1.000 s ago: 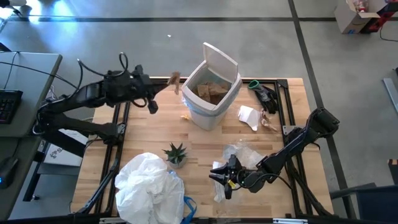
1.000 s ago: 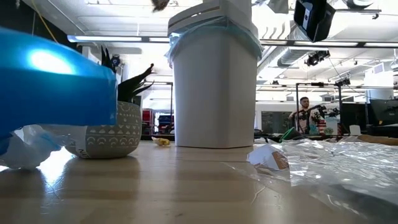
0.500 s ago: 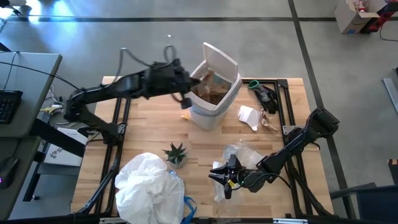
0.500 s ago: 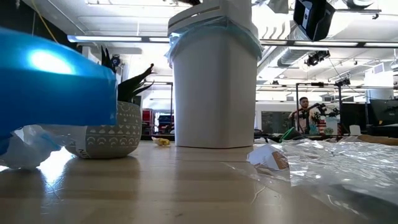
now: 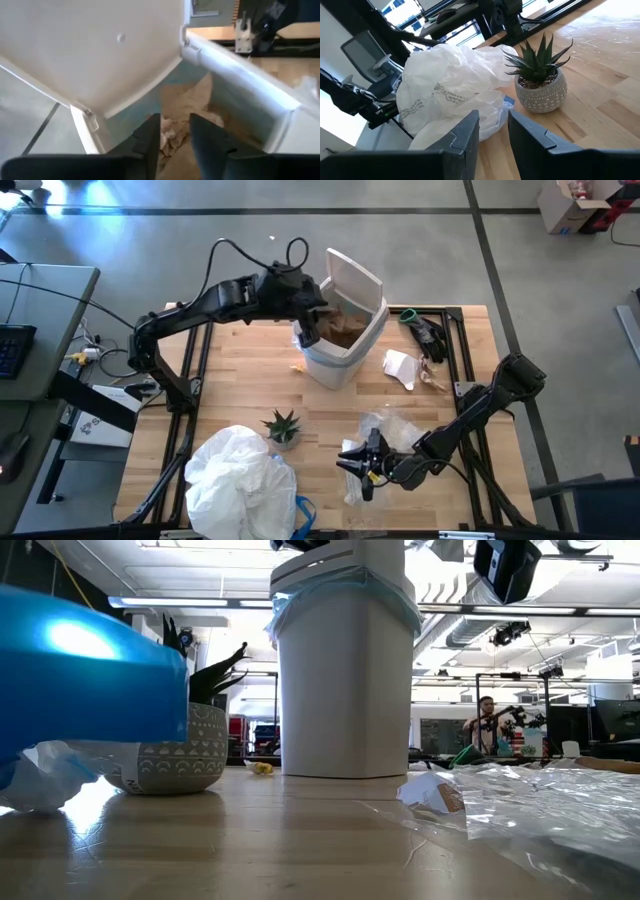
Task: Place trash/remove bag and relplace
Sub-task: Put the yellow plastic wrapper into the trash bin
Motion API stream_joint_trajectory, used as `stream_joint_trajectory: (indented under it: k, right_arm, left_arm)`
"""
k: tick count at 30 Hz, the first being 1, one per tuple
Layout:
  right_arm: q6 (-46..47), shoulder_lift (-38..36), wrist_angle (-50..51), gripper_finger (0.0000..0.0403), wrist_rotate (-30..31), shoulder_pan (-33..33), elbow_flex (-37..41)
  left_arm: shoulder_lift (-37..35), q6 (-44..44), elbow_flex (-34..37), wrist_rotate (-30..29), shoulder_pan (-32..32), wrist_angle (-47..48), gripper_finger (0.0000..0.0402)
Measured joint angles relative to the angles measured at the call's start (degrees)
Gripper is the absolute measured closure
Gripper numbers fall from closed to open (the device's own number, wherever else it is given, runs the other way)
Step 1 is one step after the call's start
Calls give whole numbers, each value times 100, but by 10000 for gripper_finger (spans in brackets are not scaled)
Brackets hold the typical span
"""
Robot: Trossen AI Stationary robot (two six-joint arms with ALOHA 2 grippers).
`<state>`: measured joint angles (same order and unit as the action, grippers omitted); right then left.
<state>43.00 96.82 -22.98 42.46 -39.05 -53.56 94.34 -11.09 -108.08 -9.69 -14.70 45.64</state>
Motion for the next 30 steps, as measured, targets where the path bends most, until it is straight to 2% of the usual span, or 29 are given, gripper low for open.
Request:
stream_joint_trajectory:
  k: [6,10,14,16,22,27,30]
  right_arm:
    - [0,0,-2,313,59,0,0]
    - [2,0,-2,313,63,-31,0]
    - [-28,0,1,313,170,-78,0]
    - [-86,0,-2,313,208,-81,0]
    - [-175,0,0,313,214,-70,0]
    - [-164,0,0,313,212,-73,0]
    - [-151,0,0,313,208,-74,0]
  left_arm:
    - [-162,175,-273,261,95,462,245]
    - [-445,210,-277,346,289,1399,239]
    - [-755,391,-164,-3,523,2548,239]
    - [-966,562,66,-149,622,2831,239]
    - [-1793,881,1516,-201,736,2342,239]
    - [-2413,747,3277,-32,638,1040,238]
    - [-2562,479,4212,399,501,156,238]
